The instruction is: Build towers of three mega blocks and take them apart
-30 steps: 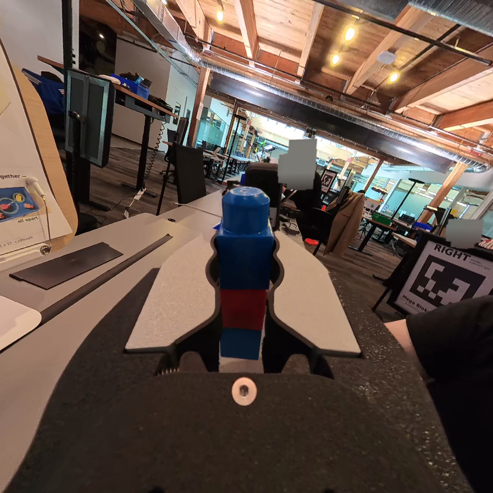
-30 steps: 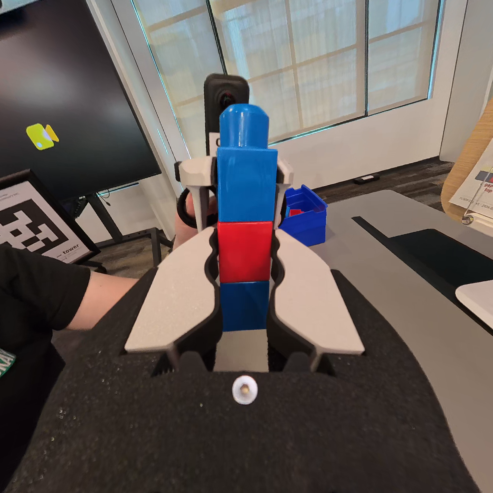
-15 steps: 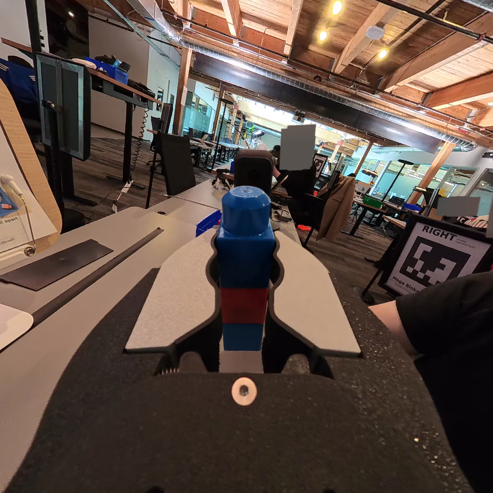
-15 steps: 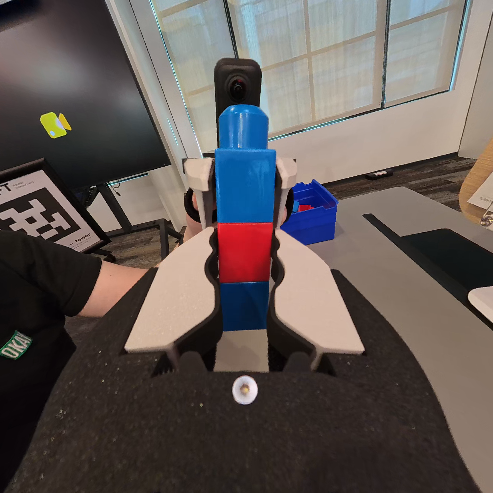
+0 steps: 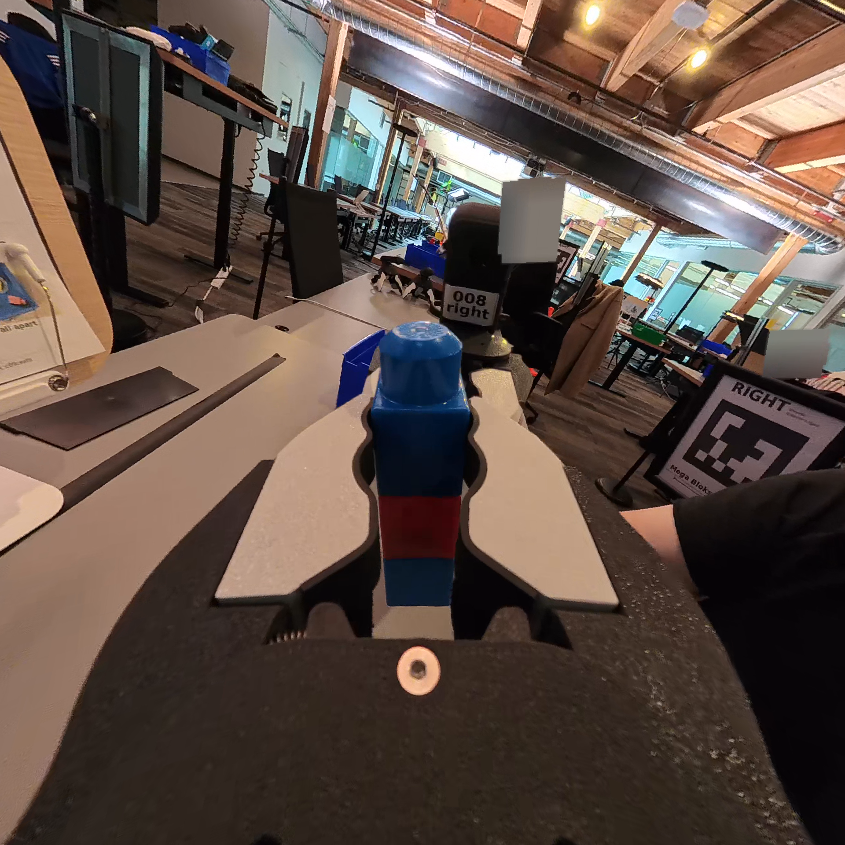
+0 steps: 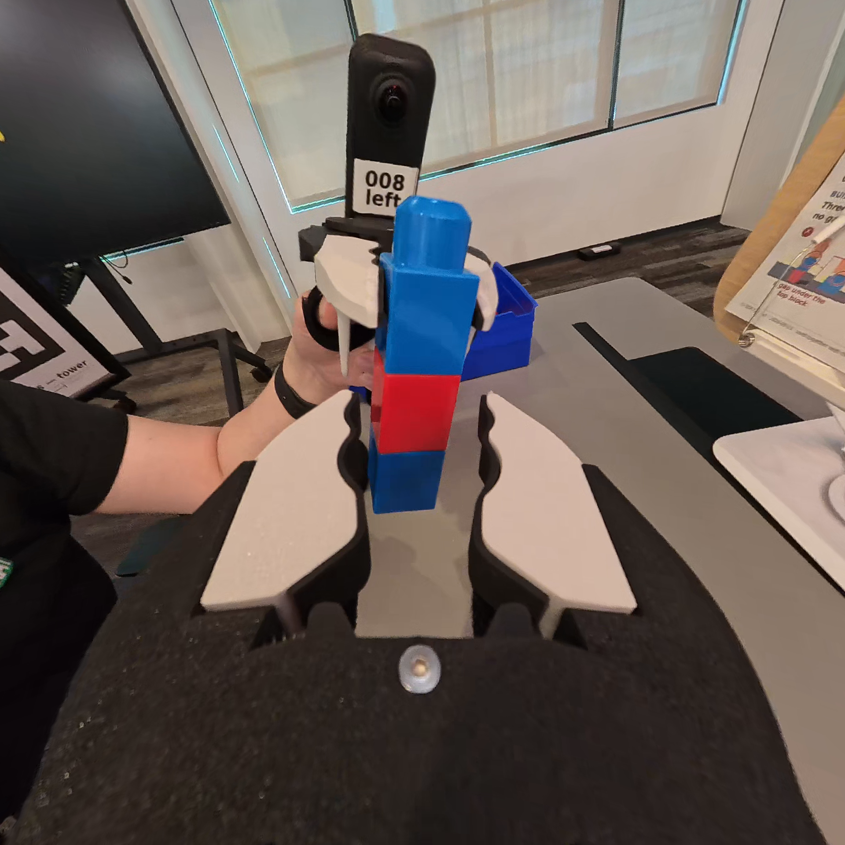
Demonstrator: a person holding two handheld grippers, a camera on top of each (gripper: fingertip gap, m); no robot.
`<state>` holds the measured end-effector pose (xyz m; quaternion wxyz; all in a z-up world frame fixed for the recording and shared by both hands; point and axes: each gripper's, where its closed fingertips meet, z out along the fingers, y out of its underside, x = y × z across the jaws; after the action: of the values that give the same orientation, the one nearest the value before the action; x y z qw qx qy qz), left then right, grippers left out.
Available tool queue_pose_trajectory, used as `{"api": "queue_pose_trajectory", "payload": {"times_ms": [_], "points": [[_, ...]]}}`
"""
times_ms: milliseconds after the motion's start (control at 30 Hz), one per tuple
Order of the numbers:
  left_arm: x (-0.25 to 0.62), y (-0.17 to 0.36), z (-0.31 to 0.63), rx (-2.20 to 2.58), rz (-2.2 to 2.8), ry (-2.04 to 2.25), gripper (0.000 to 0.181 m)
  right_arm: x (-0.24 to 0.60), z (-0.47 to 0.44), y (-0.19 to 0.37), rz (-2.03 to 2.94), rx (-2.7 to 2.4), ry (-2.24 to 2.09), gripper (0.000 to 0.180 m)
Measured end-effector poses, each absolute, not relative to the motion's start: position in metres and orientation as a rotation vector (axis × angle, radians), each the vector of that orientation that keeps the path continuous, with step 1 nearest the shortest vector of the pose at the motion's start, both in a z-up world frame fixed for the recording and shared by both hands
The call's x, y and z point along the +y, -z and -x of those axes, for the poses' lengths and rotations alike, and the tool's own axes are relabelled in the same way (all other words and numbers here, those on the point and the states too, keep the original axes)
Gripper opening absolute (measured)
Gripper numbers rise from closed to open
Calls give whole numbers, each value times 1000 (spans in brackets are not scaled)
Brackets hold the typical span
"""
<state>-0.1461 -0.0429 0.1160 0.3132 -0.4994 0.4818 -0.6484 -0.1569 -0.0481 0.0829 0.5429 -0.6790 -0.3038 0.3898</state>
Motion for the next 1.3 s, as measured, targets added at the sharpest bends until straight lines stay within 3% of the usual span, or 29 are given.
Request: {"api": "queue_pose_trajectory", "payload": {"times_ms": [100, 200, 567, 633, 733, 867, 967, 1167, 1300], "points": [[-51, -113, 143, 1321, 1309, 1695, 35, -53, 163, -81, 1620, -740, -1006, 49], [-59, -114, 142, 1350, 1284, 1722, 35, -58, 169, -75, 1631, -790, -1065, 35], [-60, -114, 141, 1349, 1269, 1706, 36, -58, 169, -71, 1628, -820, -1044, 34], [-60, -117, 142, 1334, 1287, 1741, 55, -55, 165, -69, 1640, -812, -1014, 34], [-48, -120, 148, 1296, 1297, 1675, 65, -53, 157, -71, 1629, -778, -1019, 34], [-30, -142, 171, 1172, 1238, 1695, 60, -51, 133, -81, 1589, -707, -979, 34], [-21, -155, 188, 1116, 1204, 1675, 58, -63, 98, -111, 1519, -625, -838, 34], [-18, -173, 210, 1071, 1130, 1669, 54, -144, -35, -188, 1383, -300, -137, 35], [-25, -175, 208, 1087, 1116, 1702, 53, -198, -164, -188, 1376, 7, 168, 35]]}}
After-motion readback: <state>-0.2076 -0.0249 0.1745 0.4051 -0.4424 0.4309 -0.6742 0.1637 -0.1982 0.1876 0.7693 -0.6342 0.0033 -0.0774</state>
